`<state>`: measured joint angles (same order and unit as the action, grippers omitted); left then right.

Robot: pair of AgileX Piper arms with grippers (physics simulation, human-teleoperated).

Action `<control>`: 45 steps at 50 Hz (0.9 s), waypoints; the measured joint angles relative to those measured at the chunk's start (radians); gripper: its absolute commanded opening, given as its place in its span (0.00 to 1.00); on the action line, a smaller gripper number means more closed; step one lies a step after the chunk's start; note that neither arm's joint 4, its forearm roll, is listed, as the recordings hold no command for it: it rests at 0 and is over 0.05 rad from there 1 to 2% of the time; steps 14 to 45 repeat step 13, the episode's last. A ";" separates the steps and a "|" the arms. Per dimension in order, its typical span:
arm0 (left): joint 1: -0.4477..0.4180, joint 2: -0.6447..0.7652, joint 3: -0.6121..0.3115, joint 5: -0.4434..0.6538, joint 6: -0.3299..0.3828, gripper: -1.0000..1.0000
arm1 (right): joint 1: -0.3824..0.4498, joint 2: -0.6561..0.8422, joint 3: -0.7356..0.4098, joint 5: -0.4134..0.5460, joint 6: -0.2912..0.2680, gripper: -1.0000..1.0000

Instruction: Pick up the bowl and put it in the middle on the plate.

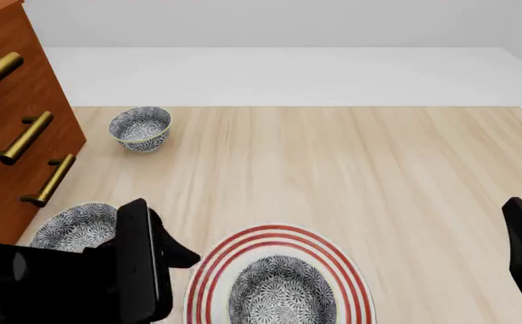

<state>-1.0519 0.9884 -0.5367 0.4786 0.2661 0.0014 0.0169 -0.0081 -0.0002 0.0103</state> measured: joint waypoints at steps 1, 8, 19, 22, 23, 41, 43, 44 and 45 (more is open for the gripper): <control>0.006 -0.012 0.006 0.005 0.001 1.00 | 0.000 0.000 0.000 0.000 0.000 1.00; 0.046 -0.097 0.042 0.050 0.012 1.00 | 0.000 0.000 0.000 0.000 0.000 1.00; 0.076 -0.161 0.063 0.086 0.020 1.00 | 0.000 0.000 0.000 0.000 0.000 1.00; 0.076 -0.161 0.063 0.086 0.020 1.00 | 0.000 0.000 0.000 0.000 0.000 1.00; 0.076 -0.161 0.063 0.086 0.020 1.00 | 0.000 0.000 0.000 0.000 0.000 1.00; 0.076 -0.161 0.063 0.086 0.020 1.00 | 0.000 0.000 0.000 0.000 0.000 1.00; 0.076 -0.161 0.063 0.086 0.020 1.00 | 0.000 0.000 0.000 0.000 0.000 1.00; 0.076 -0.161 0.063 0.086 0.020 1.00 | 0.000 0.000 0.000 0.000 0.000 1.00; 0.076 -0.161 0.063 0.086 0.020 1.00 | 0.000 0.000 0.000 0.000 0.000 1.00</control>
